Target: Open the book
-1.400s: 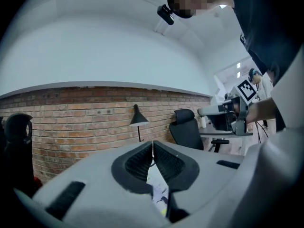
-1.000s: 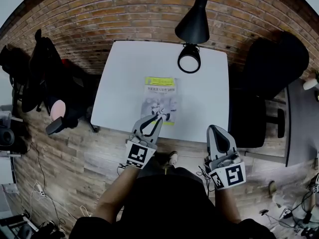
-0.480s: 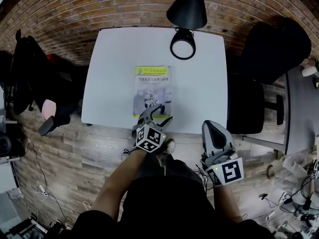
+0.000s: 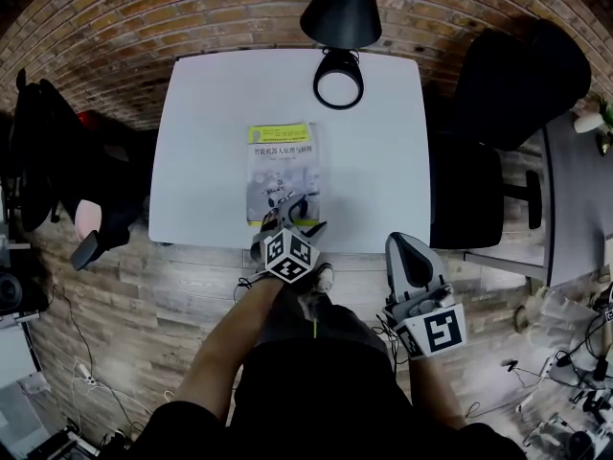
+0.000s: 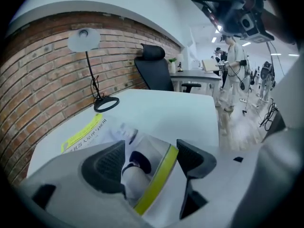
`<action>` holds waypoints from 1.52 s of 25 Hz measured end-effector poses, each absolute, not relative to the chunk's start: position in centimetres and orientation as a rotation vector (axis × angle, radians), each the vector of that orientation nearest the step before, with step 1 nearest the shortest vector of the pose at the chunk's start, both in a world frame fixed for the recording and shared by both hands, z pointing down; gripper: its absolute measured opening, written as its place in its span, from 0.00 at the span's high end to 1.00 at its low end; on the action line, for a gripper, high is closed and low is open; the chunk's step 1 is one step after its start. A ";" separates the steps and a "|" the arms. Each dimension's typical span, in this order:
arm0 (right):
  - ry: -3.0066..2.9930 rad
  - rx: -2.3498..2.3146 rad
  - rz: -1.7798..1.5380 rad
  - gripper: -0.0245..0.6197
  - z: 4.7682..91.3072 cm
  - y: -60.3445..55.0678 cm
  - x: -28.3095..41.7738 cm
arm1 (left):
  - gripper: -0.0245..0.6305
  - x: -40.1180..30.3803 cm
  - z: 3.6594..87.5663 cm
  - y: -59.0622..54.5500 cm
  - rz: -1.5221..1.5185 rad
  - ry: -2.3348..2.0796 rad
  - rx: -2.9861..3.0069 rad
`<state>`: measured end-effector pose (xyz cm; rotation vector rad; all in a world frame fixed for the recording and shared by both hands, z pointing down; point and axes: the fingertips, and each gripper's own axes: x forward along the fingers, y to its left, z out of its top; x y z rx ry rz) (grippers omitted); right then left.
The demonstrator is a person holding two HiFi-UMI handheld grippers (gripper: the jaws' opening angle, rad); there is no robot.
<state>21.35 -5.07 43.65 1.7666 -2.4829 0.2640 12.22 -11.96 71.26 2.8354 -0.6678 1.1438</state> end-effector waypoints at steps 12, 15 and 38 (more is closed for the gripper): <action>-2.501 1.768 0.267 0.94 43.7 -5.4 21.6 | 0.85 10.5 68.8 -13.4 0.842 -0.682 2.732; -2.513 1.764 0.261 0.94 43.6 -5.5 21.6 | 0.86 10.0 66.2 -14.4 0.783 -0.733 2.755; -2.612 1.597 0.187 0.94 41.4 -9.2 13.2 | 0.88 -9.4 57.4 -20.5 0.240 -1.397 2.477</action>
